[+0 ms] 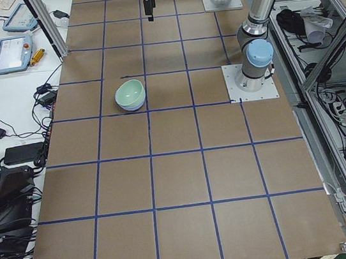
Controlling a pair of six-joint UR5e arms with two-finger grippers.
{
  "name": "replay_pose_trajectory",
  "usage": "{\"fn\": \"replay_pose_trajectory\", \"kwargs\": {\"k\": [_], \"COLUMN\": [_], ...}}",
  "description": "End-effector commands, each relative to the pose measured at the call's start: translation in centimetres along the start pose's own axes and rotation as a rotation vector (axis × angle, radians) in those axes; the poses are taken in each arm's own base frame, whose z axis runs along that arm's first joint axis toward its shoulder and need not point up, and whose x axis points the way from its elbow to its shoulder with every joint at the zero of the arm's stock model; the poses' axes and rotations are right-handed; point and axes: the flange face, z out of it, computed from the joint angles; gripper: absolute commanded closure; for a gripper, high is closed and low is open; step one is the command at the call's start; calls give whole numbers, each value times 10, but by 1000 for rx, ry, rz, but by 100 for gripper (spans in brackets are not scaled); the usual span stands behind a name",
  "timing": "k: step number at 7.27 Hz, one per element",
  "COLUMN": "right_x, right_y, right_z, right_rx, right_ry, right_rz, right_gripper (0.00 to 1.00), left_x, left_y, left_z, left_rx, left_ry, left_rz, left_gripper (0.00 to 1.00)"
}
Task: Stack green bowl on blue bowl
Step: 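Raise the open left gripper up and away from the stacked bowls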
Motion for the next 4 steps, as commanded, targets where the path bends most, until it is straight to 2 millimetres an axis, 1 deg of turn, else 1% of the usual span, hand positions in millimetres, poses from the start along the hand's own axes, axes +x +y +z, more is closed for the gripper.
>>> {"fn": "replay_pose_trajectory", "kwargs": {"k": [1,2,3,4], "right_x": [0,0,0,0], "right_y": [0,0,0,0], "right_z": [0,0,0,0], "right_rx": [0,0,0,0], "right_ry": [0,0,0,0], "right_rz": [0,0,0,0], "right_gripper": [0,0,0,0], "left_x": [-9,-11,-18,-16], "left_y": [1,2,1,1], "left_z": [10,9,11,11], "left_rx": [5,13,9,10], "left_ry": [-7,-8,-4,-4], "left_rz": [-11,-21,-36,-37], "left_gripper": [0,0,0,0]}}
